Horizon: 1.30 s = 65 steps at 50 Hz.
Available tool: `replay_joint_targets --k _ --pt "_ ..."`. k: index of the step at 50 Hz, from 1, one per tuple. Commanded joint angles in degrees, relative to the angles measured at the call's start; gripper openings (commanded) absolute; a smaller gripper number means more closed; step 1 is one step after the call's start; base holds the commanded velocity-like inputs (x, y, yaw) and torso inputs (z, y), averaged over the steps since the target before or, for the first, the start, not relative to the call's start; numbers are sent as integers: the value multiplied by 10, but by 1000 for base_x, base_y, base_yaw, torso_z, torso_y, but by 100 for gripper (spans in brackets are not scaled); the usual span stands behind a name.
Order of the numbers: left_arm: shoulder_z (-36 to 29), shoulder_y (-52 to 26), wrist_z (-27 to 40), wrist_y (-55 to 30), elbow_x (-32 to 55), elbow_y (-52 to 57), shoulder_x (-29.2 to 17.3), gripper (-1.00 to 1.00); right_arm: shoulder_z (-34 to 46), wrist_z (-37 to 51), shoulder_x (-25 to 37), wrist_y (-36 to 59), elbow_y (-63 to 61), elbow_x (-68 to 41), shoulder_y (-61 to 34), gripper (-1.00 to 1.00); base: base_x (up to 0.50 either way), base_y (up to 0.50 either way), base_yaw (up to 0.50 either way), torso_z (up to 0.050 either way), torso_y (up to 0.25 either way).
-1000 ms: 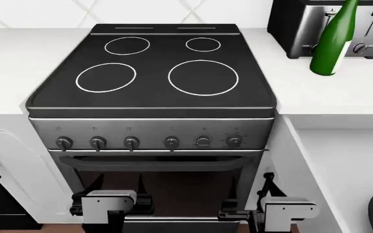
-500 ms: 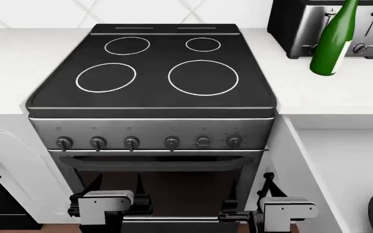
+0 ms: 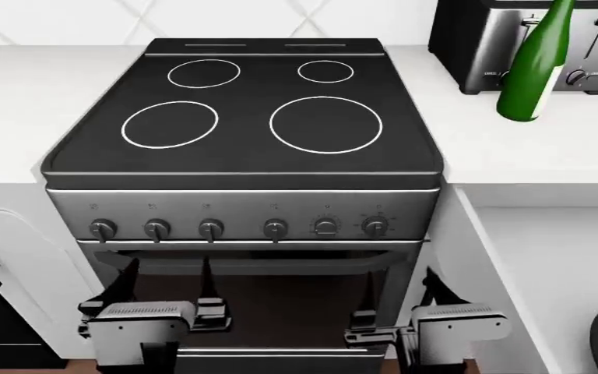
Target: Close the right drawer.
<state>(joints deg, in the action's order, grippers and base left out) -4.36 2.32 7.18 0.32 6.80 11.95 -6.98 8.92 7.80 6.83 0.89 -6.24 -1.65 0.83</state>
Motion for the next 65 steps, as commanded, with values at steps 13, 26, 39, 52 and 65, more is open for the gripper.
replay_joint_targets --k 13,26,39,52,65 --pt "-7 -16 14 -132 10 181 -50 100 27 -3 11 122 -52 28 -92 100 0 0 0 0 0" --pt "-3 -50 17 -162 30 200 -63 100 8 -36 32 134 21 -6 -200 100 0 0 0 0 0" --pt "-1 -76 25 -223 54 264 -78 100 31 -30 38 180 -43 12 -208 100 0 0 0 0 0" --pt "23 -123 46 -351 113 372 -90 100 43 -31 44 271 -131 16 -231 100 0 0 0 0 0" --pt "72 -173 72 -468 207 451 -92 100 55 -32 47 371 -220 20 -261 100 0 0 0 0 0"
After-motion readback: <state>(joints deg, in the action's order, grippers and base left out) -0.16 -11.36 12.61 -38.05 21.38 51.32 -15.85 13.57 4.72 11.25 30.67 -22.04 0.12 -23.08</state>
